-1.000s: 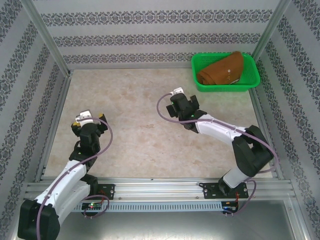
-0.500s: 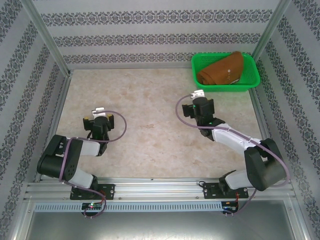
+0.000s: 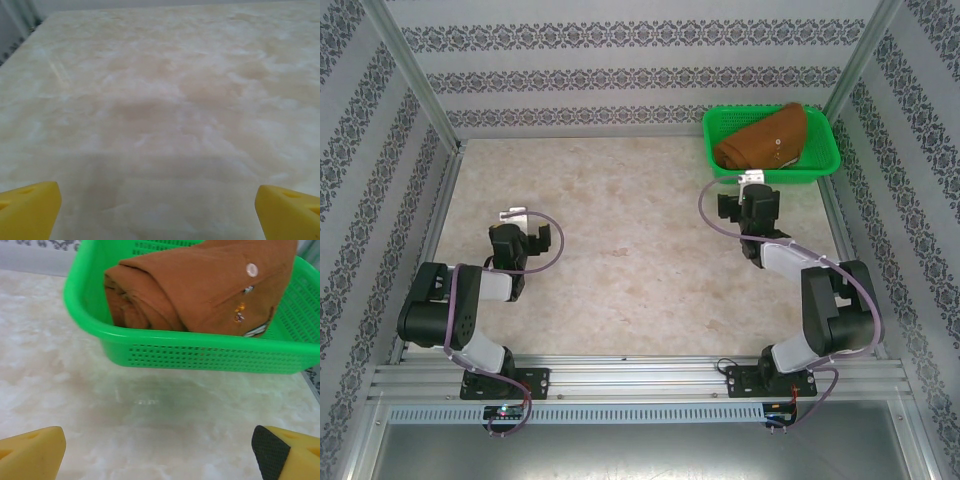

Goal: Roll up the long pants

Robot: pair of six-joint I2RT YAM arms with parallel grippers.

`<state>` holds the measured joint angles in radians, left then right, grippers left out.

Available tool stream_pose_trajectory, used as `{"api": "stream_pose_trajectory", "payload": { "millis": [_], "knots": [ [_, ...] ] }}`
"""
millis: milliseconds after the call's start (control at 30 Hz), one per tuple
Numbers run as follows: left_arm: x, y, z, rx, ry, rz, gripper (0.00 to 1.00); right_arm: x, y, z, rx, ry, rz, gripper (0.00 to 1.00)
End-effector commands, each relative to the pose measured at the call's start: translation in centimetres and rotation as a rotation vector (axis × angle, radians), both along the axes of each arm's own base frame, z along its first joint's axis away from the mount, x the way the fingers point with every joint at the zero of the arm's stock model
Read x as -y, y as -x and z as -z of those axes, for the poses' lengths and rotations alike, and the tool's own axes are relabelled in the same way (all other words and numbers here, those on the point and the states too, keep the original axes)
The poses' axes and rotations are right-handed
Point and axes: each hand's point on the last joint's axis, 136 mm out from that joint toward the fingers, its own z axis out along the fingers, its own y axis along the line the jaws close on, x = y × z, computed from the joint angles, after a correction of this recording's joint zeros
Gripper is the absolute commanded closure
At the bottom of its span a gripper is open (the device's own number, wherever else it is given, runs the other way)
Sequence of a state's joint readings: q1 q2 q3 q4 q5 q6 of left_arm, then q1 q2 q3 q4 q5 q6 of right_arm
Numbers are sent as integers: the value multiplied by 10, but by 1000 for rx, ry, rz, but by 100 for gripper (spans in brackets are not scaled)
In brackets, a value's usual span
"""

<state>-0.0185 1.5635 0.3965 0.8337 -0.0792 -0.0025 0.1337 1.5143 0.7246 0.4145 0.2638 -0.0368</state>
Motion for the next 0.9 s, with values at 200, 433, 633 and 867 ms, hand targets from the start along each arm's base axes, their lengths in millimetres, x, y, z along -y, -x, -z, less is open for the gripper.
{"api": "stream_pose_trajectory", "payload": {
  "millis": [200,433,633,867],
  "knots": [
    [12,-4,-6,22,17,69,0,21,21,-18,65,-82,14,4],
    [12,-5,-6,20,19,71,0,14,32,8,26,-126,-31,5],
    [12,-5,-6,20,21,72,0,19,39,27,128,-164,-31,4],
    [12,-5,-6,18,23,74,0,15,42,31,164,-113,-27,2]
  ]
}}
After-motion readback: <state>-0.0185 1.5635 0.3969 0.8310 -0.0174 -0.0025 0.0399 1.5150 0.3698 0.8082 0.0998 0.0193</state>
